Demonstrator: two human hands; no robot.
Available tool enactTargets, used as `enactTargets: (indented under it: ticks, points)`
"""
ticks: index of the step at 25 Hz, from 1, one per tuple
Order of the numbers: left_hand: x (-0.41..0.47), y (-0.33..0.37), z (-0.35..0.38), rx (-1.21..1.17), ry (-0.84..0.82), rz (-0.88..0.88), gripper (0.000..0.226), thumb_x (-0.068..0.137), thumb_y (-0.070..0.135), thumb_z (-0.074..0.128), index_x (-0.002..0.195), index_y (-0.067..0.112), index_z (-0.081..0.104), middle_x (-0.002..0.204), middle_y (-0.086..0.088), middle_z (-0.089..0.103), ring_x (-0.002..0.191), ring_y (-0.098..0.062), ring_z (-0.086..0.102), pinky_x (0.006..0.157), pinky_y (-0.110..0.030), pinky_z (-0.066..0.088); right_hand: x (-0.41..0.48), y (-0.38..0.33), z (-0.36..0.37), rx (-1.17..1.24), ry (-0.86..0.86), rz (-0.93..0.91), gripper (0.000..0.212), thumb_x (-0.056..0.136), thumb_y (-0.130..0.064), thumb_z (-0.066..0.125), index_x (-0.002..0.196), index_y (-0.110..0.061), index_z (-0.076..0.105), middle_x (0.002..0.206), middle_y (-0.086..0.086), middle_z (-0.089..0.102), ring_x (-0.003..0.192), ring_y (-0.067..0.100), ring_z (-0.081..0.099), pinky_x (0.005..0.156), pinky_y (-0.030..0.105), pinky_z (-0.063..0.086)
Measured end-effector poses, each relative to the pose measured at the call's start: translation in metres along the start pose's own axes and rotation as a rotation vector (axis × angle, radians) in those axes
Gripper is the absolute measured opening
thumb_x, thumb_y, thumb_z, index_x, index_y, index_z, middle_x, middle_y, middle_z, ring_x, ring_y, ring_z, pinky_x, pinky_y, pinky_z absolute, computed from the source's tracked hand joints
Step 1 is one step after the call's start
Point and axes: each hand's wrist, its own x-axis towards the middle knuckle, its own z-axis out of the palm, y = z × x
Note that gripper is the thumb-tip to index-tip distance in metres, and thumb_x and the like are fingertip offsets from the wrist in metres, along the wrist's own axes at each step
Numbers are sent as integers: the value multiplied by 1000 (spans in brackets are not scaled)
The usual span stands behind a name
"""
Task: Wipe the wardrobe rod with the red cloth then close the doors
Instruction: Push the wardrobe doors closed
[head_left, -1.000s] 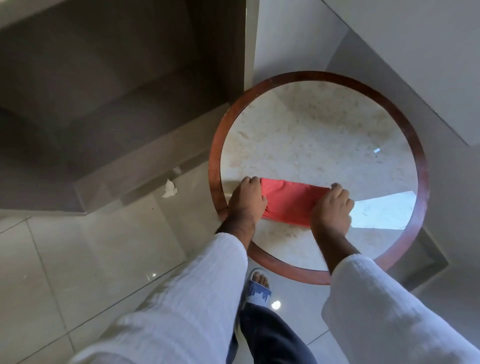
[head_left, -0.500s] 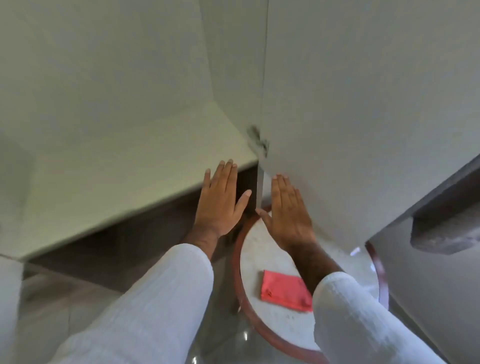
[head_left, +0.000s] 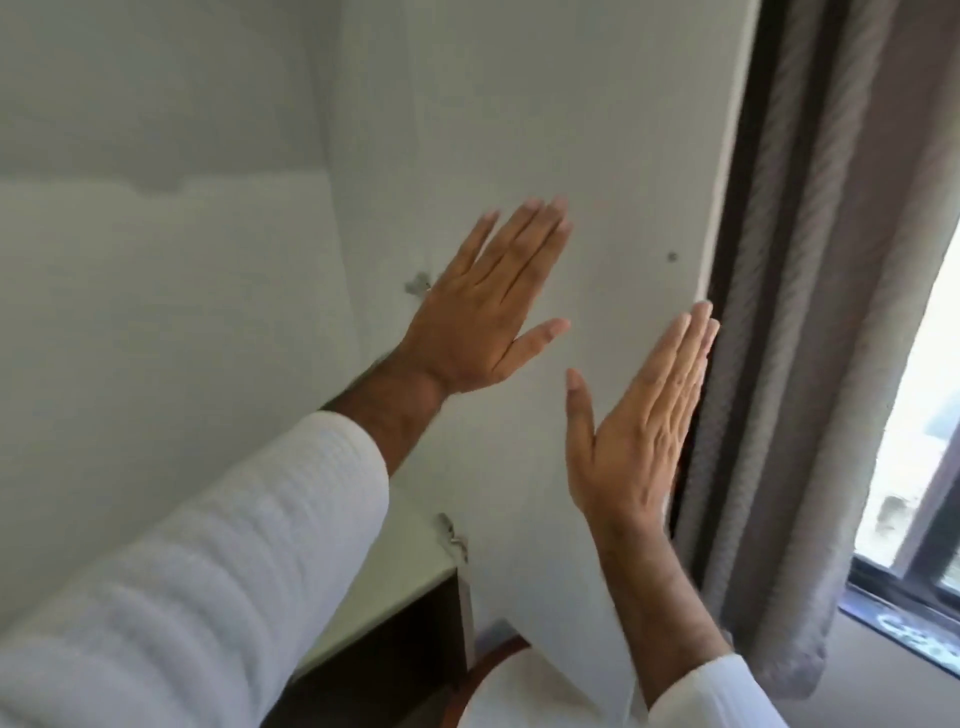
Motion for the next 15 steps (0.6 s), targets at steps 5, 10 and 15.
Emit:
enactTargets:
  ticks: [5, 10, 15]
  points:
    - [110, 28, -18, 106, 77, 389, 75, 111, 56, 27, 163, 1, 30, 171, -18, 32, 161, -33, 30, 130, -57, 26, 42, 26, -3, -15, -19, 197, 90, 107, -55, 44, 165, 1, 4, 177, 19, 1, 166, 32, -1, 135, 54, 12]
    - [142, 41, -2, 200, -27, 566, 81, 112, 61, 12, 164, 0, 22, 174, -18, 23, 164, -32, 21, 130, -60, 23, 49, 40, 0, 179, -122, 220, 83, 105, -58, 32, 168, -12, 5, 179, 3, 4, 166, 15, 1, 137, 47, 13]
    - [131, 26, -19, 239, 9, 639, 85, 109, 66, 16, 164, 2, 26, 173, -16, 30, 162, -31, 26, 131, -59, 25, 33, 18, -12, 343, -189, 222, 99, 94, -86, 25, 168, -26, 0, 178, -11, 2, 165, 6, 8, 135, 46, 24]
